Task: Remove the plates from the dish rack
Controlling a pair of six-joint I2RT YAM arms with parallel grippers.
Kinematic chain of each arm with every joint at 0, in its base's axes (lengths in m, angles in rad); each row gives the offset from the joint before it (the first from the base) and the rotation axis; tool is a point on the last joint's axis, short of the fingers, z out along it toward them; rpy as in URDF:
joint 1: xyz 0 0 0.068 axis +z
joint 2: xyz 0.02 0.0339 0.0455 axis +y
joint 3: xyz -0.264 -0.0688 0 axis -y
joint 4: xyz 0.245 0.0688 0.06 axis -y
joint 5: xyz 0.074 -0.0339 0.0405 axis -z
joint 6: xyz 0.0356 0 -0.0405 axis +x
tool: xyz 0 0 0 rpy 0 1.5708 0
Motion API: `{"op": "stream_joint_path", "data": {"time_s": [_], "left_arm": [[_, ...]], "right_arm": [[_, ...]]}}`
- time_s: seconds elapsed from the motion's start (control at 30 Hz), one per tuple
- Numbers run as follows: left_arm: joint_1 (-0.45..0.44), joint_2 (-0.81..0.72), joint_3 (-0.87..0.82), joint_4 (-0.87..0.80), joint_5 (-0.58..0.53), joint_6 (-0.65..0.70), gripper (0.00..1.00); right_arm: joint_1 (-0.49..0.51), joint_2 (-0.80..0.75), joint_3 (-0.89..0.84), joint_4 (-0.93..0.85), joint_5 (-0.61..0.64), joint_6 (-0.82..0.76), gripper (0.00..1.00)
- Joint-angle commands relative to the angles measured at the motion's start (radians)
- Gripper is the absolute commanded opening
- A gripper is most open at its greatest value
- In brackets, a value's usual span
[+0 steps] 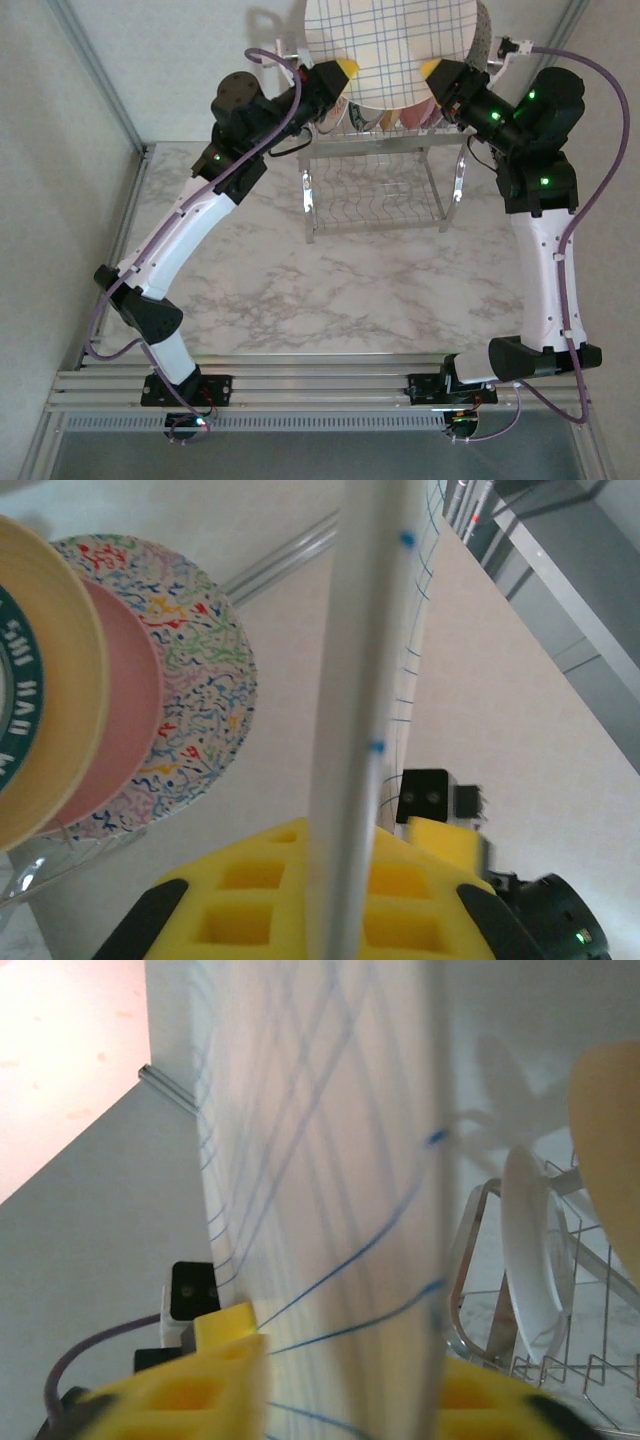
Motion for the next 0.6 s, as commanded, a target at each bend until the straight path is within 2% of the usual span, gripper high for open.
{"op": "stream_joint_path", "data": {"time_s": [0.0,0.1,0.3,0.4,0.57], "left_arm": [[0.078,-0.057,0.0,0.112,0.014,-0.055,0.0],[0.149,-0.081,-0.02,0.175,0.049,-0.135,0.0],[0.303,-0.175,-0.123,0.239,0.066,-0.223,0.0],[0.386,-0.244,-0.232,0.259,0.057,-0.259,0.0],[0.524,-0.382,-0.52,0.365,0.03,-0.363,0.0]], "right_arm": [[0.024,-0.023,0.043,-0.008,0.014,-0.139,0.62],[0.058,-0.035,0.047,-0.063,0.062,-0.245,0.72],[0.178,-0.051,0.029,-0.129,0.188,-0.45,0.75],[0.278,-0.058,0.013,-0.155,0.274,-0.578,0.76],[0.476,-0.091,-0.079,-0.123,0.477,-0.814,0.76]]}}
